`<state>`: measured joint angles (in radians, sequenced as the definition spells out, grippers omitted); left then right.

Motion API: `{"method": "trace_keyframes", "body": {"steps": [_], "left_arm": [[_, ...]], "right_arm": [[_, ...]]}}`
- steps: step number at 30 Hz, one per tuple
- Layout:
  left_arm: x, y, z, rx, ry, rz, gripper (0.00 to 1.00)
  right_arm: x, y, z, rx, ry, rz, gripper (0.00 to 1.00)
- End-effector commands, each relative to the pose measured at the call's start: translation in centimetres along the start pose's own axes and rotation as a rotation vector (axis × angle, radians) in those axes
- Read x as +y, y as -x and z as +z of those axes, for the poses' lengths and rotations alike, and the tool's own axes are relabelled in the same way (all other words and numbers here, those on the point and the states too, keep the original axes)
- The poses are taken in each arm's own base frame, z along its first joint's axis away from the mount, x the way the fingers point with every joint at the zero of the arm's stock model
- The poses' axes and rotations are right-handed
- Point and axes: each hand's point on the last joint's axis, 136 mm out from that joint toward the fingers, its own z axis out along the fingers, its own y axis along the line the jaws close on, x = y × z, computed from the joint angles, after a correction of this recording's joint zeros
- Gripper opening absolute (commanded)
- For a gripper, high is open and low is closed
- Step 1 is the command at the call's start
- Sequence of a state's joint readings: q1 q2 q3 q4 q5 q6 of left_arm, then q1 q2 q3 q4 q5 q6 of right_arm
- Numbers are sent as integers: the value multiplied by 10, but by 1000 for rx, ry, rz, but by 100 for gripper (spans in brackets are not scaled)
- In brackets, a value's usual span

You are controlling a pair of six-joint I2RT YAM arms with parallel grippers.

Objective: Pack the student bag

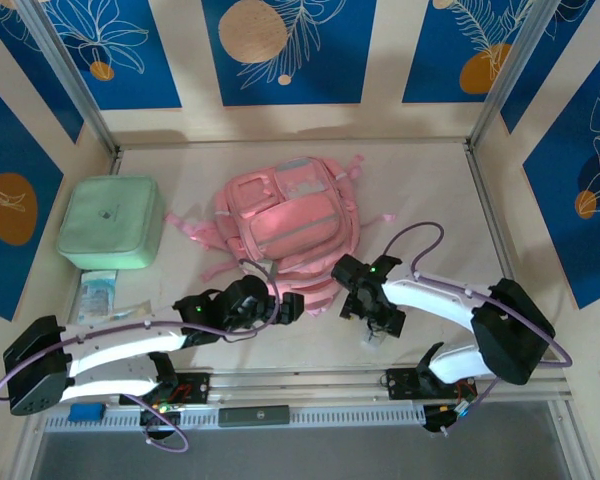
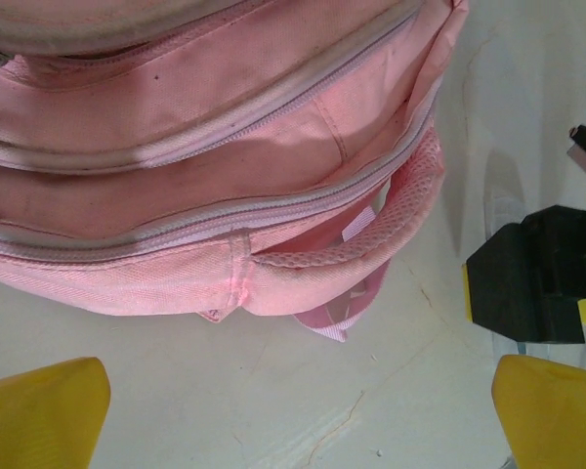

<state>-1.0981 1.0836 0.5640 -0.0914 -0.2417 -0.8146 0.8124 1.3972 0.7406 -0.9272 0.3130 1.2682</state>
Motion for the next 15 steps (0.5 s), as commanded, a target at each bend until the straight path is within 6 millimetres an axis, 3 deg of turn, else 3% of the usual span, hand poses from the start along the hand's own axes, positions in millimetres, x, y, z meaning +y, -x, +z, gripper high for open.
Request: {"method": "trace_keyframes", "body": {"steps": [1,7,15], "left_arm": [[7,0,-4,-10,23,0,99],[11,-2,-7,-6,31,-9,99],[12,-2,-8,-15,31,-16,100]], "right_arm": [[1,-8,10,37,-16,35,92],[9,-8,20,63,55,52,80],[5,-5,24,64,88,57,61]]}}
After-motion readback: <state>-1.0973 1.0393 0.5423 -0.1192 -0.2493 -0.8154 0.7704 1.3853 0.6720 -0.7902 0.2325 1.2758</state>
